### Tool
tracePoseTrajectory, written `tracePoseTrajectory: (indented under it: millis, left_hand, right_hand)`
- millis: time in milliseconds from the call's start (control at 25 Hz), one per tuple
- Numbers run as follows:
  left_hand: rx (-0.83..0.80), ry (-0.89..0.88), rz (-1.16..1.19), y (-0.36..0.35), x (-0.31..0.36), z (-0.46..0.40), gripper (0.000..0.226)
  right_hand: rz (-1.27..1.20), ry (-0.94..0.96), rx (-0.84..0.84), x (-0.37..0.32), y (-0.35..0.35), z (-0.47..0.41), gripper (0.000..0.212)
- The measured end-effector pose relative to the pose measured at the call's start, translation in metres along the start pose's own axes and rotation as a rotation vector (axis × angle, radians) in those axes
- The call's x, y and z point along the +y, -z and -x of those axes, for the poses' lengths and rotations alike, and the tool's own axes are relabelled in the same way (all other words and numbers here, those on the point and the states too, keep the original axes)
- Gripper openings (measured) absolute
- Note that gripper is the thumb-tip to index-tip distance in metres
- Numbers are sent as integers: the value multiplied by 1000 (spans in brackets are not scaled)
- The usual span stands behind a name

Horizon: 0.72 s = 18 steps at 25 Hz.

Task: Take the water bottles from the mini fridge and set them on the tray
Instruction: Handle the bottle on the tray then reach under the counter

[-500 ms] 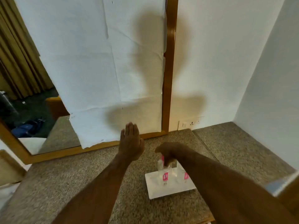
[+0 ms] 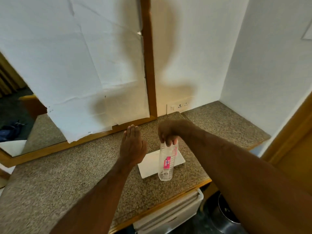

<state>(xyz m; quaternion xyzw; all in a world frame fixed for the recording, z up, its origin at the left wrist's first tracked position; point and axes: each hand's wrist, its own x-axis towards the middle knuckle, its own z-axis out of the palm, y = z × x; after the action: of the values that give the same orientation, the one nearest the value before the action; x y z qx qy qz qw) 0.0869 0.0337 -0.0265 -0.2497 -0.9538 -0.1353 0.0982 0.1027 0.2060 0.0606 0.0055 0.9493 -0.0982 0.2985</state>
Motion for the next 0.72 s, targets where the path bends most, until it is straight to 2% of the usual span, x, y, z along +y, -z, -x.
tracePoseTrajectory:
  millis: [160,280,360,440,640,720]
  left_hand:
    - [-74,-129,47,-41,81,29,67]
    - [-243,-284,69,-104,152,47,64]
    - [-355,-357,21,-152,190,47,63]
    - [-385,-363,-16,-200,216,27,64]
    - [-380,-352,-51,-288,236,-29,64]
    - [-313,-372,-32,-310,235,-34,65]
  right_hand:
    - [-23,-148,27,71,-19,52,28]
    - [62,-217,88,137,-69,76,20]
    - [14,-260,202,183,-117,68,24]
    - [-27,-344,258,232,-169,51,24]
    - [-225,-575,195,330,-299,-7,26]
    - [-299,-653,216,357,-350,-32,27]
